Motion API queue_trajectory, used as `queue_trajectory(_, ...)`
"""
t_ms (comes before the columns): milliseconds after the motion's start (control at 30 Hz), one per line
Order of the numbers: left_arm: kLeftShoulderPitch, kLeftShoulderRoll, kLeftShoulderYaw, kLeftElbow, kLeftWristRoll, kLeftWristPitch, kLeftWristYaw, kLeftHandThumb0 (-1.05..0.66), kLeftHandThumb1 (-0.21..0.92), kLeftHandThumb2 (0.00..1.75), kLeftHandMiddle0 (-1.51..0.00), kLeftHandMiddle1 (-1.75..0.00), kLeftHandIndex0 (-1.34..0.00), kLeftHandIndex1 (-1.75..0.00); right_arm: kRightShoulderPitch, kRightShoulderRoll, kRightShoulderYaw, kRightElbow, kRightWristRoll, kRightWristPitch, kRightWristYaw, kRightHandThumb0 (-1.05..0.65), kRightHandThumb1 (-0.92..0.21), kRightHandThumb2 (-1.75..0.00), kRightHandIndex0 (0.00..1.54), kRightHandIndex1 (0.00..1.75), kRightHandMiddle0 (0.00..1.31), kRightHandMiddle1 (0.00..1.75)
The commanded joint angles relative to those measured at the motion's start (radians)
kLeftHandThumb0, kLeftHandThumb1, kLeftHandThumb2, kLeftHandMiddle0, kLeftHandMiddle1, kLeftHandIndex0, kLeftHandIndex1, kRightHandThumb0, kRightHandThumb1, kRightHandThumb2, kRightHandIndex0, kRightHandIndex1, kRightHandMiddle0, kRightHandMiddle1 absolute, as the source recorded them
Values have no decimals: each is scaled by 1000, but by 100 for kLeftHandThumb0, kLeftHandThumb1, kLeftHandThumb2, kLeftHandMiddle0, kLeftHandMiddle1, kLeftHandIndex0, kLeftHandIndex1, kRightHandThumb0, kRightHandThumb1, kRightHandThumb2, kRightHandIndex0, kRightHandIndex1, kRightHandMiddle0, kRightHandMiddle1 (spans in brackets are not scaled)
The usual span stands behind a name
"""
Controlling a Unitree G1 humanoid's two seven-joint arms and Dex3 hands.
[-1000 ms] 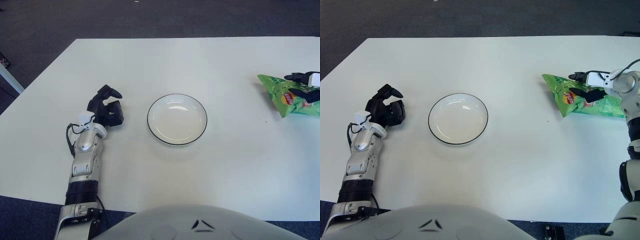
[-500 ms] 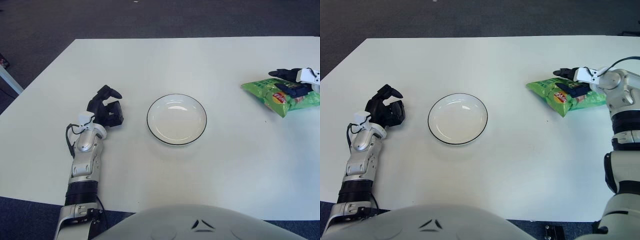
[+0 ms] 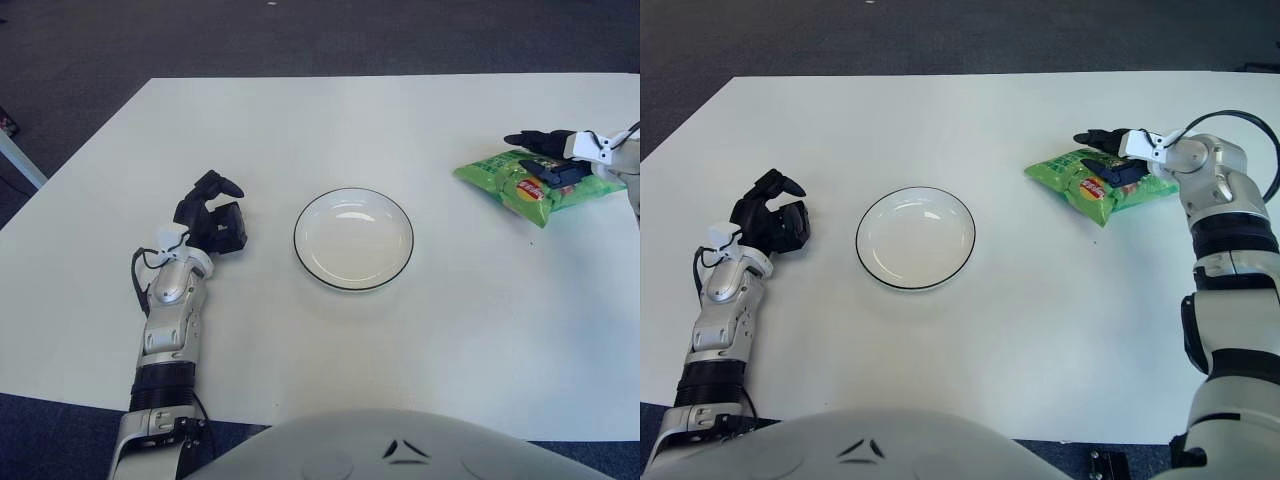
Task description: Put the snack into the plate.
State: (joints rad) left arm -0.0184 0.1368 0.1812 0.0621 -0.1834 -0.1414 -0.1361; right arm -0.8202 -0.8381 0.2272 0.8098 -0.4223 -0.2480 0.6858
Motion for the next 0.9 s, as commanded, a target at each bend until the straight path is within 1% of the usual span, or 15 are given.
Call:
queue_trajectory(0,157,-85,-23,122,4,-18,12,-48,31,132,-117,-175,-62,-175,-24,43,26,31,-10,-19,-11,-94,-92,-100,6,7,0,0)
queue_trajectory(133,157,-86,-25,119,4,-18,12,-48,31,132,-117,-175,-62,-175,-39,57,35,62,-12,-49,-24,-93,-92,-99,5,6,0,0)
queue_trajectory(267,157,-87,-26,123,2,-21,10,-48,31,132,-116,-175,-61,-175,-64,74,45,145,-12,-93,-38,-94,-92,-100,3,5,0,0)
queue_trajectory(567,154,-89,-26,129,-2,-32,6,-48,32,131,-115,-175,-61,-175,-117,89,69,249,-21,-146,-47,-93,-92,-102,3,5,0,0)
queue_trajectory(867,151,-90,-27,138,-5,-42,2,-48,31,132,-115,-175,-61,-175,-125,76,61,277,-7,-227,-87,-90,-92,-101,6,7,1,1)
